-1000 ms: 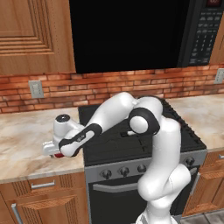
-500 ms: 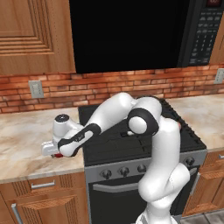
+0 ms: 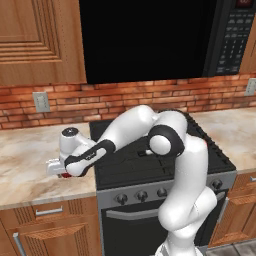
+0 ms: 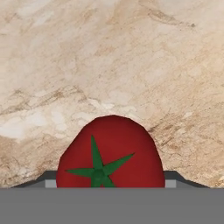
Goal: Place the pan on the front right burner on the stove. Then place the tomato and the onion in the pan and turn on the front right burner.
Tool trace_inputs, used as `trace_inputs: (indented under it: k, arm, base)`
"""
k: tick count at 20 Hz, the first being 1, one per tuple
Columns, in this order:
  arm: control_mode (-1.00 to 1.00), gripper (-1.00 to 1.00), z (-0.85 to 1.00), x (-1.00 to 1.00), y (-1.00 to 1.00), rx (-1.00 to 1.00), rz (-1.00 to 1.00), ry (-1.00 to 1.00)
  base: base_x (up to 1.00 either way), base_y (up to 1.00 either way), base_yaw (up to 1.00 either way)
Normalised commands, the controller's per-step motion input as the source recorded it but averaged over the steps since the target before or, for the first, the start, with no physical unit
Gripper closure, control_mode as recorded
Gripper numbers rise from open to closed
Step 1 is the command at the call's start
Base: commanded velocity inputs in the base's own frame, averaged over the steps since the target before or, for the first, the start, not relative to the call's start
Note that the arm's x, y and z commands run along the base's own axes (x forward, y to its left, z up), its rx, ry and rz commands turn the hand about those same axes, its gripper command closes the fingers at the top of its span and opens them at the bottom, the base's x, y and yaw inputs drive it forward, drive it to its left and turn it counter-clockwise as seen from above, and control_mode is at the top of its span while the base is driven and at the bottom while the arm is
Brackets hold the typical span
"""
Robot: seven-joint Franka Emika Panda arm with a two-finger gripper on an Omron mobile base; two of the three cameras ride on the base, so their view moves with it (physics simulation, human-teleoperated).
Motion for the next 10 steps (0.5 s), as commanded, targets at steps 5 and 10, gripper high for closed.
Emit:
trace_inputs:
  k: [5, 10]
  arm:
    - [-1.00, 1.00, 0.32, 0.00, 0.00, 0.00, 0.00, 0.00]
    - [-1.00, 1.00, 0.31, 0.00, 0.00, 0.00, 0.00, 0.00]
  base:
    - [0.00, 0.00, 0.00]
    - [0.00, 0.00, 0.00]
